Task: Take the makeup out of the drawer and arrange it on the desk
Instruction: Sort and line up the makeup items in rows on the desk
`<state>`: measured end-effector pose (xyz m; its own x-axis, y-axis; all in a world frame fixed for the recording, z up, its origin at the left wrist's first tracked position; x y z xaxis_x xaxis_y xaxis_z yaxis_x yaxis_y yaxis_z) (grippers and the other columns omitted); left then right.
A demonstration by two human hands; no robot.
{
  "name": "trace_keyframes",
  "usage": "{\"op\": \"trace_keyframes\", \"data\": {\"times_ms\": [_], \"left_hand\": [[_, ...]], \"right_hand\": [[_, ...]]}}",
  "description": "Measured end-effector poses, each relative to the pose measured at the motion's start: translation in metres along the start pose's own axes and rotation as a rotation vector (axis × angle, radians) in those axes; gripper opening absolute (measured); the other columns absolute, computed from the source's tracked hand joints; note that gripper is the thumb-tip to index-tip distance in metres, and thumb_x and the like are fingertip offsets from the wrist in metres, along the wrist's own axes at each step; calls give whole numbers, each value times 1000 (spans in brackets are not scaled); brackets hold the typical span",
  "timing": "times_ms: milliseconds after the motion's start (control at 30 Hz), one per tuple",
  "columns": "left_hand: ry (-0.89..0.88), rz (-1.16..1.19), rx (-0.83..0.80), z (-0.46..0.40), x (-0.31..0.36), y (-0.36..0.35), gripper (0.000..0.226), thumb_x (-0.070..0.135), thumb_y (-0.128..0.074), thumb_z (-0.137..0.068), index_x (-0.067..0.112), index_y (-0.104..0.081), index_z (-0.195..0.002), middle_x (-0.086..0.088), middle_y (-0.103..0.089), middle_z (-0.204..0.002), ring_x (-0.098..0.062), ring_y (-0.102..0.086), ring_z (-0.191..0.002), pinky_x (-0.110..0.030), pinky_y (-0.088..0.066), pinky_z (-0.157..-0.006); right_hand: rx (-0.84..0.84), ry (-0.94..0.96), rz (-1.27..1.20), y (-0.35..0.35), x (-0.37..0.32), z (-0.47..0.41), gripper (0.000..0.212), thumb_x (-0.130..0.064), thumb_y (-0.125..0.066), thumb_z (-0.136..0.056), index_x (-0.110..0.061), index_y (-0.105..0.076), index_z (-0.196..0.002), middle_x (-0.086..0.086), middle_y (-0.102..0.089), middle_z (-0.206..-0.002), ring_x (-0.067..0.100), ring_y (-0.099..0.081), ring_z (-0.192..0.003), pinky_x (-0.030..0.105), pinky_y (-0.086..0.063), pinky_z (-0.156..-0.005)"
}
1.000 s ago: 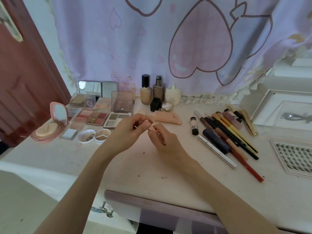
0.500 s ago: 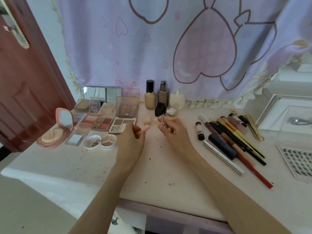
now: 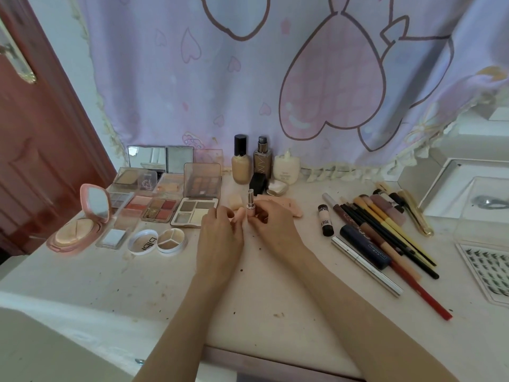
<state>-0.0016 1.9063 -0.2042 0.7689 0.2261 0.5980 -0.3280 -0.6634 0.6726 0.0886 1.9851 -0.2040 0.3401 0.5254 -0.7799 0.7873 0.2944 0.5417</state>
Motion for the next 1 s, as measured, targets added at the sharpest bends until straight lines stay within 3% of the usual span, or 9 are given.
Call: {"op": "trace_keyframes", "data": {"times_ms": [367, 467, 600, 733, 867, 1000], "left_hand": [[-43, -18, -49, 1, -3, -3, 27, 28, -52, -94, 3, -60, -98, -12, -57, -97, -25, -50, -90, -32, -39, -76], [-42, -42, -56, 0, -5, -4, 26, 27, -51, -94, 4, -60, -99, -12, -57, -97, -24, -49, -90, -30, -37, -74], [-53, -20, -47, 2, -4, -2, 24, 25, -54, -93, 4, -59, -101, -11, -57, -97, -24, -49, -91, -27, -36, -76], [-46, 76, 32, 5, -1, 5, 25, 25, -57, -90, 8, -55, -108, -6, -55, -99, -19, -50, -91, -22, -35, -77], [-179, 105, 97, 10, 7, 13, 17, 11, -57, -89, 7, -57, -106, -4, -56, -95, -14, -49, -87, -15, -32, -77], [-307, 96, 37, 23, 21, 13, 20, -1, -55, -86, 5, -59, -104, -7, -59, -93, -16, -51, -87, -16, -36, -77]], "right_hand": [[-5, 31, -23, -3, -1, -2, 14, -4, -57, -86, -10, -68, -93, -3, -62, -90, 15, -57, -83, 16, -40, -75], [1, 41, -4, -3, -2, -2, 16, -3, -58, -85, -8, -68, -96, 1, -64, -92, 12, -53, -78, 13, -37, -71], [10, 18, 10, -1, -1, 0, 24, -7, -59, -87, -5, -63, -110, 12, -63, -107, 19, -58, -90, 21, -44, -81], [47, -54, -41, 7, -4, 7, 31, -13, -63, -87, -4, -59, -116, 11, -59, -112, 17, -57, -91, 20, -45, -82], [18, -48, -8, 21, -4, 24, 29, -10, -58, -88, -7, -58, -117, 8, -58, -112, 10, -53, -85, 10, -40, -76], [90, -18, 11, 55, -2, 43, 25, -8, -58, -88, -8, -61, -113, 4, -61, -104, 6, -54, -82, 4, -41, -72]]}}
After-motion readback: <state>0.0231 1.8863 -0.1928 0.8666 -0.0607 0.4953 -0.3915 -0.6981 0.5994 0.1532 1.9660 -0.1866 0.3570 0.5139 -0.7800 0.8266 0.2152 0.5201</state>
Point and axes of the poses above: each hand's wrist, its own z-axis away from the middle knuckle, its own y-axis out of the back of the hand, x = y × z, the point moved 2 cm from there along -z, towards the middle knuckle
